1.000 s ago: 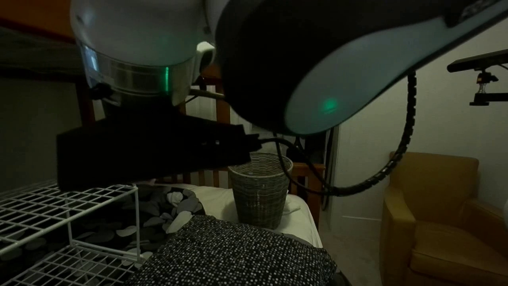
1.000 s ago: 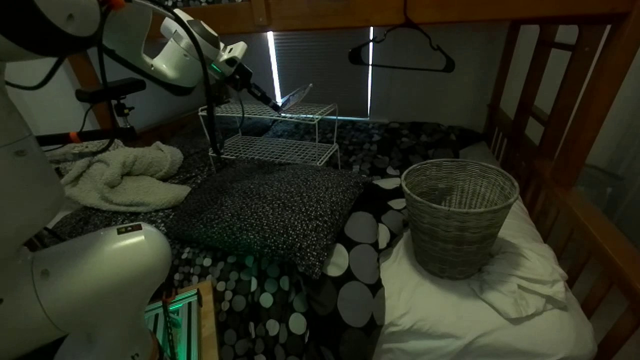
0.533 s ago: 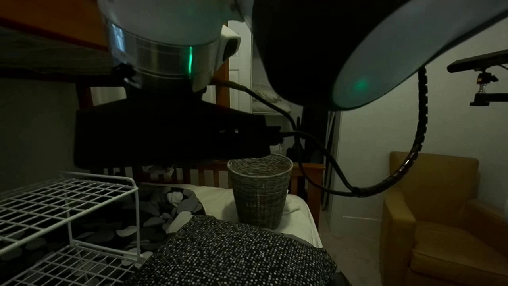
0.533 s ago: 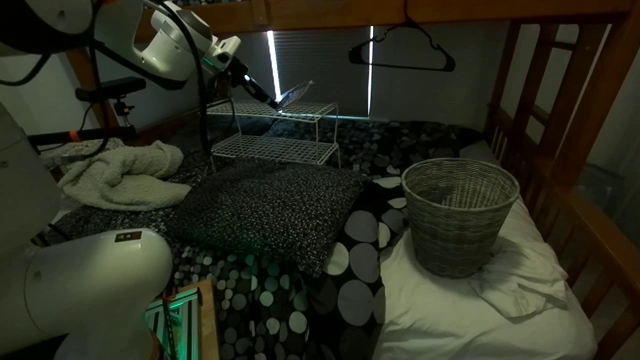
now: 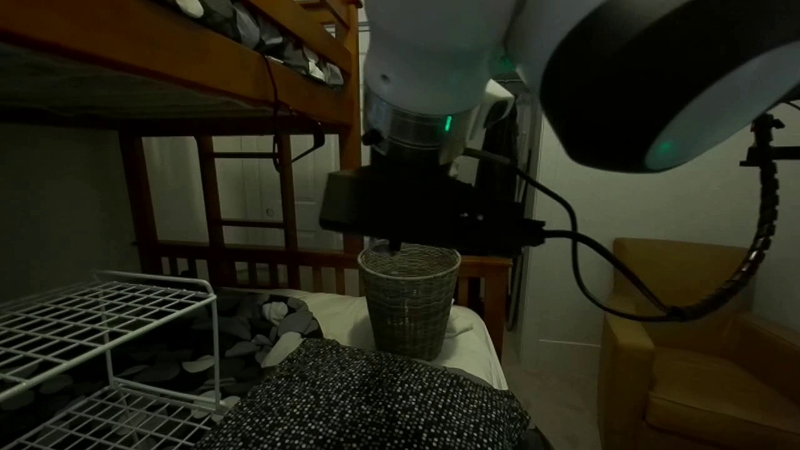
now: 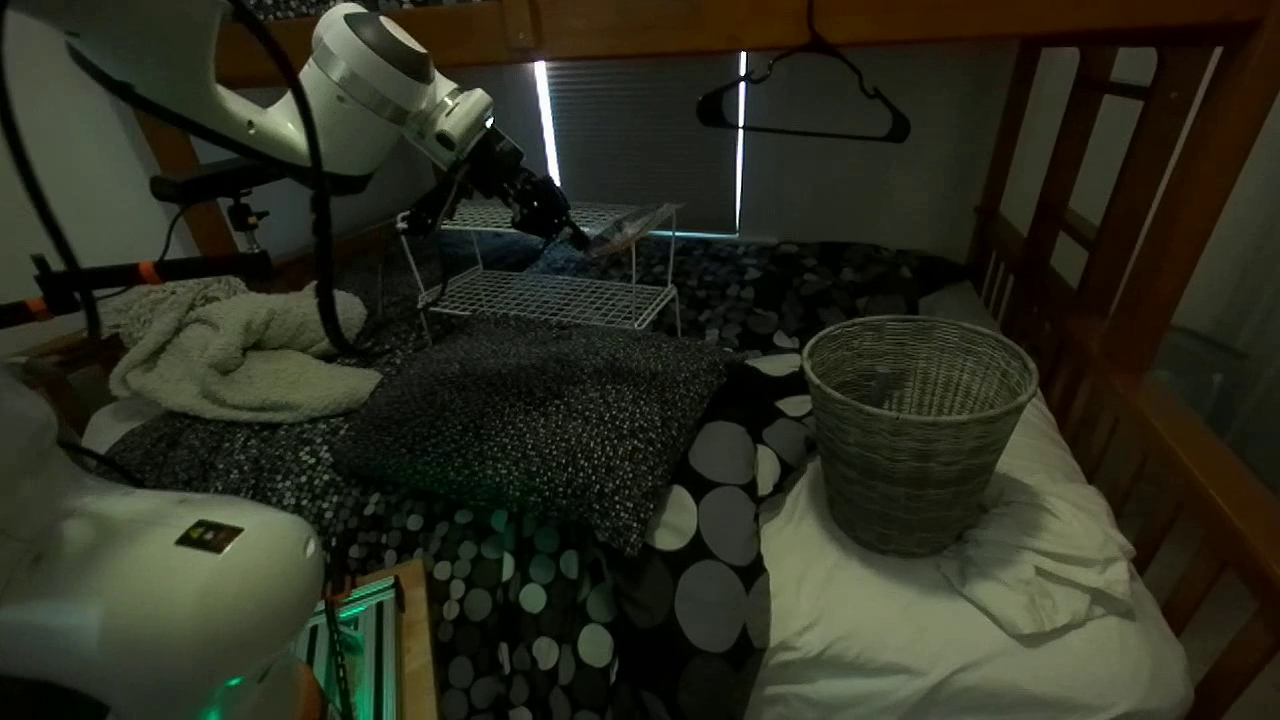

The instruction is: Put the plastic in the basket

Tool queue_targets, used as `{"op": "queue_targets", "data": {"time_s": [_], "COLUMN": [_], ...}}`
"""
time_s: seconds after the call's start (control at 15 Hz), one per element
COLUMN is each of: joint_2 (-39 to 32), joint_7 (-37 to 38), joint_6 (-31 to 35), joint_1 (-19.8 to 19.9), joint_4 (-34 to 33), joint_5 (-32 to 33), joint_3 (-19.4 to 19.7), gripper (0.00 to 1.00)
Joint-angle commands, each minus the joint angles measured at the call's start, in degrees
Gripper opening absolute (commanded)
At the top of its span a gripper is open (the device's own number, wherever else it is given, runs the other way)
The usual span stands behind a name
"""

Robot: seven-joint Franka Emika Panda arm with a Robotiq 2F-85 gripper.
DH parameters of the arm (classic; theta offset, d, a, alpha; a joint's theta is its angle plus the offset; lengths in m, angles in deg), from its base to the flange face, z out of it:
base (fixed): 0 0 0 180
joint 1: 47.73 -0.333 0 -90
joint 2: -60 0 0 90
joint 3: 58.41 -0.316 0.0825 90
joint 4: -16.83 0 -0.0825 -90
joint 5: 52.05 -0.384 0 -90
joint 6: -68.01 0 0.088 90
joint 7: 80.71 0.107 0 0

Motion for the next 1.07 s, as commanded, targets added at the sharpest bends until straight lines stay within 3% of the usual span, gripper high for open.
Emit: {"op": "queue_targets", "data": {"time_s": [0.0,0.2,0.4,0.47,0.53,0.6,0.67,0.87,1.0], "joint_2": [13.41,22.40,29.87,31.19,23.72,25.73,28.55,29.65,29.96], "joint_7": [-1.18,-3.51,-7.00,-10.03,-10.59,-13.12,-9.36,-10.53,-18.09], "joint_6": [13.54,26.66,37.13,44.04,41.60,45.44,42.64,43.52,44.91], "joint_1": [3.48,6.74,9.89,19.74,19.21,22.91,17.67,19.74,17.69], "joint_4": [14.60,23.78,29.73,31.94,27.11,29.05,29.35,29.85,28.76], "joint_5": [4.69,10.08,14.38,8.14,4.71,3.07,10.20,9.61,8.26], "joint_3": [1.70,6.40,14.98,11.29,6.17,6.53,12.85,13.05,20.03], "gripper": [0.00,0.00,0.00,0.00,0.01,0.01,0.01,0.00,0.00]}}
